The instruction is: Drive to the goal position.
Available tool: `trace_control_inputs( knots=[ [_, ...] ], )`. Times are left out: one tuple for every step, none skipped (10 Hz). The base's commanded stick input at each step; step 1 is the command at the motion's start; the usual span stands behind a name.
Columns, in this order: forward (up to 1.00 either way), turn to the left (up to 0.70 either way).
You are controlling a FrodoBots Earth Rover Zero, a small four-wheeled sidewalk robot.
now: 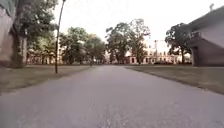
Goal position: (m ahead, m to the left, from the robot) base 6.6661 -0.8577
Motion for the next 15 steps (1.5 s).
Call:
trace_control_inputs(
  knots=[
    [0.45,0.0],
    [0.45,0.0],
    [0.45,0.0],
    [0.45,0.0],
    [0.45,0.0],
    [0.45,0.0],
    [0.45,0.0],
    [0.45,0.0],
    [0.45,0.0],
    [0.45,0.0],
    [0.45,0.0],
    [0.45,0.0],
    [0.45,0.0],
    [0.45,0.0],
    [0.45,0.0]
  ],
)
